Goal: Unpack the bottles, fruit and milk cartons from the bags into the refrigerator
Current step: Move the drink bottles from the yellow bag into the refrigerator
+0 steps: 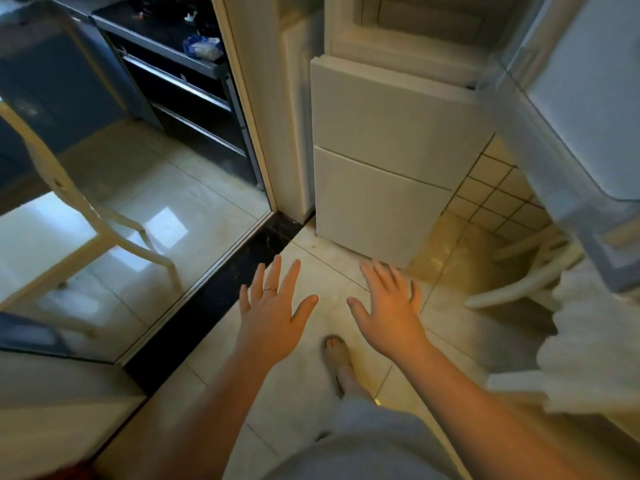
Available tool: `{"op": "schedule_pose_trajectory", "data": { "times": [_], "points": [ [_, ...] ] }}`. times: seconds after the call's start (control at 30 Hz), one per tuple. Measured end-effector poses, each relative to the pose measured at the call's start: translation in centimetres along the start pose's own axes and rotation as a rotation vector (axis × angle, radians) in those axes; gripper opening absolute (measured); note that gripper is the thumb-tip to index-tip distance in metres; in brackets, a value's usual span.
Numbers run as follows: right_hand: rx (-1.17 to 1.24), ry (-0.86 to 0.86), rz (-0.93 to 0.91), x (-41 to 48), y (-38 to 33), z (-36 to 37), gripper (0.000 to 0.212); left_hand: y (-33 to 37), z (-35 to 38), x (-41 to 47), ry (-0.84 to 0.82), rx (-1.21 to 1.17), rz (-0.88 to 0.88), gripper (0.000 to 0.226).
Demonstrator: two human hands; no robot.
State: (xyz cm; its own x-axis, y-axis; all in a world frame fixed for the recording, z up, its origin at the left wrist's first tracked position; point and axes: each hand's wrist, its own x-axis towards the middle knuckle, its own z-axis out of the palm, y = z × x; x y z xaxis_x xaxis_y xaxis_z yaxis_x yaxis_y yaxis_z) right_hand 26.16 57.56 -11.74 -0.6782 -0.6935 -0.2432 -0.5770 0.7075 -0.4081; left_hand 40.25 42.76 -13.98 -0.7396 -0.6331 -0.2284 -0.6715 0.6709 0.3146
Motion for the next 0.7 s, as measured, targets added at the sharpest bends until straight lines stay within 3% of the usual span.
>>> {"op": "schedule_pose_trajectory", "data": {
  "times": [0.33,0.7],
  "points": [
    [-0.028,0.032,0.162,-13.0,8.5,0.1,0.066,7.6,5.9,-9.3,-0.144,-0.041,0.212,0.076],
    [0.033,0.189,0.383,-25.4,28.1,-5.8,0.065,29.6,14.7,-14.8,-0.213,0.005,0.446,0.072]
  ]
}}
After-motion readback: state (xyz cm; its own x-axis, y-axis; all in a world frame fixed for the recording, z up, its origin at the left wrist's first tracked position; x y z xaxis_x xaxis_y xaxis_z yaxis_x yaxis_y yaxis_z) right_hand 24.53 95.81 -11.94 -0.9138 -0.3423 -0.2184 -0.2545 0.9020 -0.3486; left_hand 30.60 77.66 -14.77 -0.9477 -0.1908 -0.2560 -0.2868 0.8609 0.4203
